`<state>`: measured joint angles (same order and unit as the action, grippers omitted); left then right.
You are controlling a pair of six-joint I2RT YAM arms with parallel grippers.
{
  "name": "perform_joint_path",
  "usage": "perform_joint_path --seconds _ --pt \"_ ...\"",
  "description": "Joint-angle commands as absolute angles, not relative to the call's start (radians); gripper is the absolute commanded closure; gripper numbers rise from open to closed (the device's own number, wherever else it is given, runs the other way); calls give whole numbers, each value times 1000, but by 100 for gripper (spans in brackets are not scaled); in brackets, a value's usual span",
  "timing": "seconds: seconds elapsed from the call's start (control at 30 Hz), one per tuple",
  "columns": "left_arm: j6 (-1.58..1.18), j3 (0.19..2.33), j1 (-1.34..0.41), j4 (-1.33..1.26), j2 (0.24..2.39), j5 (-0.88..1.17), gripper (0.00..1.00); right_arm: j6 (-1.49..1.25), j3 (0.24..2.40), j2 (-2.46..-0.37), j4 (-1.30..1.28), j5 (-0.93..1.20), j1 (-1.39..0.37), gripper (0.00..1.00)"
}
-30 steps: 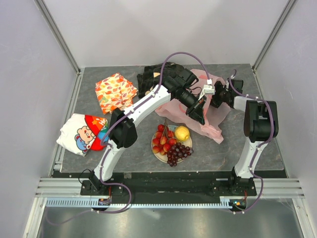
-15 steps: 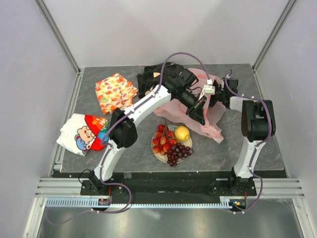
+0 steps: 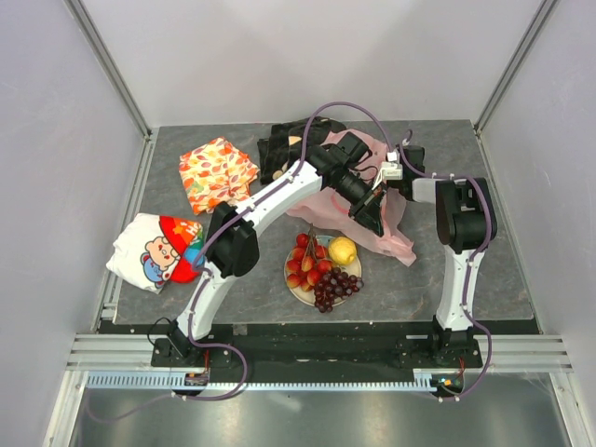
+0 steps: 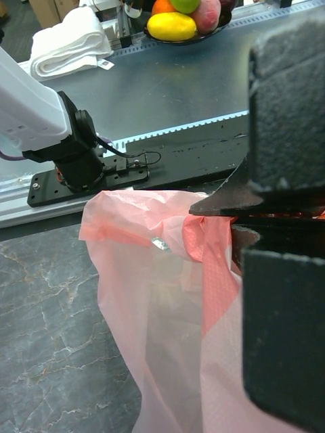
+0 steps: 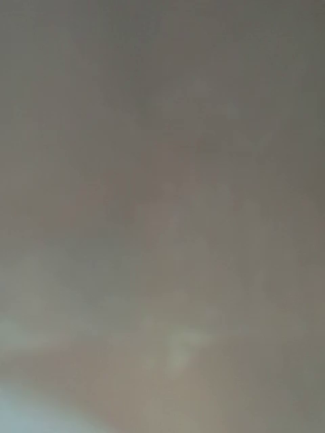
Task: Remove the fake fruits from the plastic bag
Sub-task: Take out the fake fruit from the plastic bag.
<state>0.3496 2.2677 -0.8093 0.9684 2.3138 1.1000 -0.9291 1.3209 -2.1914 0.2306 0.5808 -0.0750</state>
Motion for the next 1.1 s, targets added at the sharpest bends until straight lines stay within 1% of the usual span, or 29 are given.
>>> perform_joint_path --seconds 0.0,0.03,0.1,0.27,0.47,0.57,0.67,0.7,0.8,0.87,1.0,1.07 --pt "322 2278 -819 957 2307 1132 99 -893 1356 -2194 247 599 -57 69" --pt "318 2283 -821 954 2307 1123 98 -865 1351 -2180 239 613 -49 73" --pt "301 2284 -815 942 2304 1115 98 -829 1324 -2123 197 653 -23 77" --pt "284 2283 -781 928 2283 1098 98 -732 1204 -1971 104 733 80 81" --pt "275 2286 -718 928 2275 1088 98 -559 1086 -1752 -50 811 115 86" --pt "267 2309 -710 928 2289 1062 98 -500 1069 -1709 -124 847 124 86" --pt "241 2338 -710 913 2319 1028 98 -365 1063 -1632 -250 845 146 86" --pt "236 2345 -710 905 2325 985 98 -332 1063 -1587 -286 845 155 85" --pt "235 2374 -707 867 2345 898 98 -166 1083 -1499 -461 848 190 85" --pt "241 2407 -704 839 2364 878 98 -39 1112 -1430 -604 853 221 85" --pt "248 2525 -712 795 2372 923 98 103 1164 -1313 -789 856 290 85" --pt "271 2543 -724 787 2347 931 98 173 1234 -1284 -857 854 305 85"
